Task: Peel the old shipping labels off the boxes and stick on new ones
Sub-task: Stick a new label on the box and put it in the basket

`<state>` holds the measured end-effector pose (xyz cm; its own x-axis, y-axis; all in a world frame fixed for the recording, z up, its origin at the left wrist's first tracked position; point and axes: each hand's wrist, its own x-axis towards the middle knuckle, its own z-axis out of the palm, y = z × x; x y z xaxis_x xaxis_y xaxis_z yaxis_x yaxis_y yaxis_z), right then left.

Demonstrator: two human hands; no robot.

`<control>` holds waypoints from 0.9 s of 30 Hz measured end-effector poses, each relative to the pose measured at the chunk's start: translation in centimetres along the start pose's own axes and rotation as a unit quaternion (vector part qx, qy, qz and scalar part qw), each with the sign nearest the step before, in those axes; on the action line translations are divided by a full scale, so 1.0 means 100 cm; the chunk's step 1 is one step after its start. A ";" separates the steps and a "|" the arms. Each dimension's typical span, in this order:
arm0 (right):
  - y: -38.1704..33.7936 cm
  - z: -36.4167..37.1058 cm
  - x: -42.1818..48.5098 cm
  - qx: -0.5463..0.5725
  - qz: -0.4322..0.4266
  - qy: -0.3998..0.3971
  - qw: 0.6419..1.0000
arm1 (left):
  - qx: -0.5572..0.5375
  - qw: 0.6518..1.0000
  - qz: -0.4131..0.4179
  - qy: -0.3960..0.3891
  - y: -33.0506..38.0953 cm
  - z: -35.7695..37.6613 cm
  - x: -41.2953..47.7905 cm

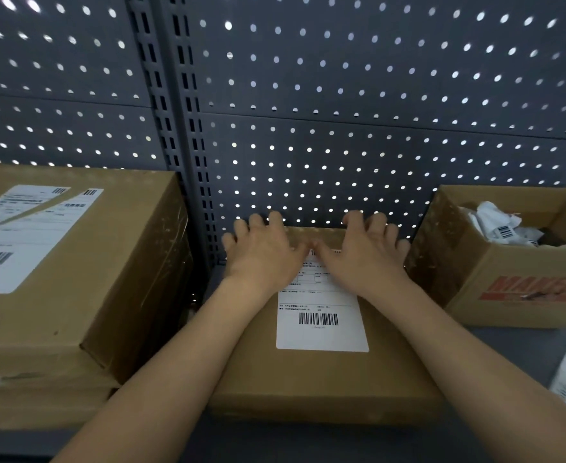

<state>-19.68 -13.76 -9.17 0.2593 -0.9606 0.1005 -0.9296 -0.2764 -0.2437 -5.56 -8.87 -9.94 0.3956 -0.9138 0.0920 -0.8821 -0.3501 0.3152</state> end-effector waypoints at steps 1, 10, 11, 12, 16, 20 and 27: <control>0.000 0.005 -0.001 -0.011 -0.003 0.000 1.000 | 0.011 1.000 0.006 0.015 0.000 0.004 0.000; 0.012 0.010 0.000 -0.026 0.012 0.020 0.999 | 0.018 0.998 0.029 0.046 -0.012 0.016 0.002; 0.014 0.009 0.000 -0.027 0.012 0.022 0.999 | 0.015 0.998 0.030 0.049 -0.012 0.016 0.002; 0.016 0.009 0.000 -0.027 0.013 0.022 0.999 | 0.012 0.998 0.029 0.049 -0.013 0.016 0.002; 0.022 0.010 0.000 -0.035 0.024 0.020 0.999 | 0.006 0.998 0.031 0.050 -0.015 0.016 0.002; 0.023 0.011 0.001 -0.029 0.012 0.029 0.999 | 0.001 0.998 0.034 0.051 -0.017 0.015 0.002; 0.026 0.008 0.003 0.001 0.004 0.012 1.000 | -0.030 0.996 0.063 0.061 -0.019 0.012 0.002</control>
<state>-21.80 -14.75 -10.56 0.2452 -0.9618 0.1216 -0.9310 -0.2686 -0.2472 -4.12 -8.66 -11.66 0.3141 -0.9168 0.2468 -0.9113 -0.2183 0.3491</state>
